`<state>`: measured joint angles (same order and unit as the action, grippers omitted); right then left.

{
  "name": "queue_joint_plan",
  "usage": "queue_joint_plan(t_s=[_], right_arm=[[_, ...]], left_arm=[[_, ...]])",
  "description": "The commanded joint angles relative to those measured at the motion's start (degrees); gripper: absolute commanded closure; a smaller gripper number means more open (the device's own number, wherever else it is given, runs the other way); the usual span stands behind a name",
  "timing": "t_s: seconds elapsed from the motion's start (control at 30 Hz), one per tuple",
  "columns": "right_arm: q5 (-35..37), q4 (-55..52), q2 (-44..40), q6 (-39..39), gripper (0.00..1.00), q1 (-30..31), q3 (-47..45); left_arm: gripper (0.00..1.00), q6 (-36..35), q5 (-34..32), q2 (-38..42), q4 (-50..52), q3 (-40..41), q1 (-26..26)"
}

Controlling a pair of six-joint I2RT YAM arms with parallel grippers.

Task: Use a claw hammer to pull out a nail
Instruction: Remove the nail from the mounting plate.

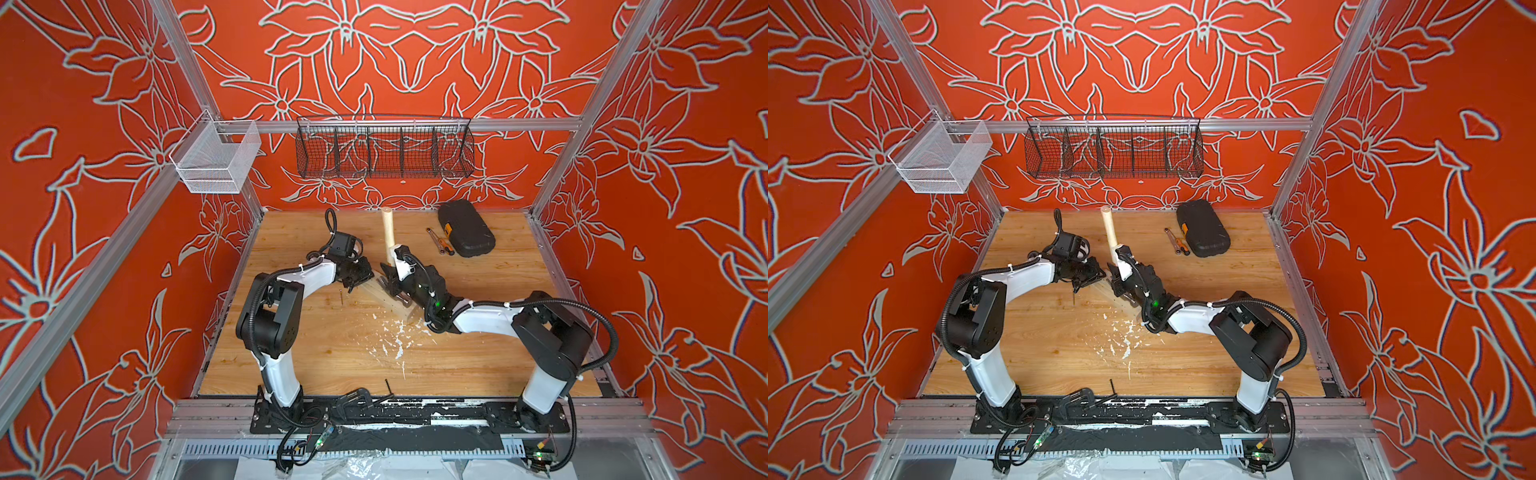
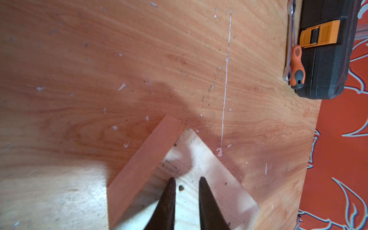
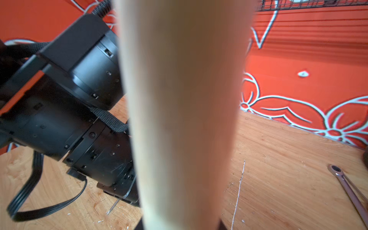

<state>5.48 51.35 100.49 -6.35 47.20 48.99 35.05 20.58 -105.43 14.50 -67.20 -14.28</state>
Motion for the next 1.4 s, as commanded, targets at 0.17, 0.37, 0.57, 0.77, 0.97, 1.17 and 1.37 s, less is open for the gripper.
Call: queue_joint_plan(t_s=[0.17,0.37,0.57,0.77,0.97,1.17,1.37], right_arm=[[0.11,25.05,-6.24,-4.37,1.00,1.41,-11.13],[1.80,29.25,-5.93,-2.13,1.00,2.59,-16.27],[1.91,29.42,-4.18,-0.83,1.00,2.62,-15.48],[-0.14,18.79,-3.56,1.55,1.00,2.55,-4.11],[-1.03,13.65,-0.91,1.87,1.00,2.38,4.37],[-0.37,14.47,-4.44,1.00,1.00,2.30,2.29],[-0.14,18.25,-8.90,-0.05,1.00,2.41,-4.15]], left_arm=[[0.78,-0.24,-2.45,-3.32,10.90,3.04,-0.83],[0.78,0.62,-1.95,-4.18,10.39,2.69,-0.84],[0.78,0.92,-1.79,-4.71,10.11,2.70,-0.88],[0.78,0.67,-1.32,-4.12,10.35,2.42,-0.83],[0.78,0.05,-1.94,-2.98,11.23,2.33,-0.92],[0.78,-0.24,-1.79,-1.68,11.08,2.97,-0.93],[0.78,-0.18,-1.55,-1.85,10.90,2.71,-0.93]])
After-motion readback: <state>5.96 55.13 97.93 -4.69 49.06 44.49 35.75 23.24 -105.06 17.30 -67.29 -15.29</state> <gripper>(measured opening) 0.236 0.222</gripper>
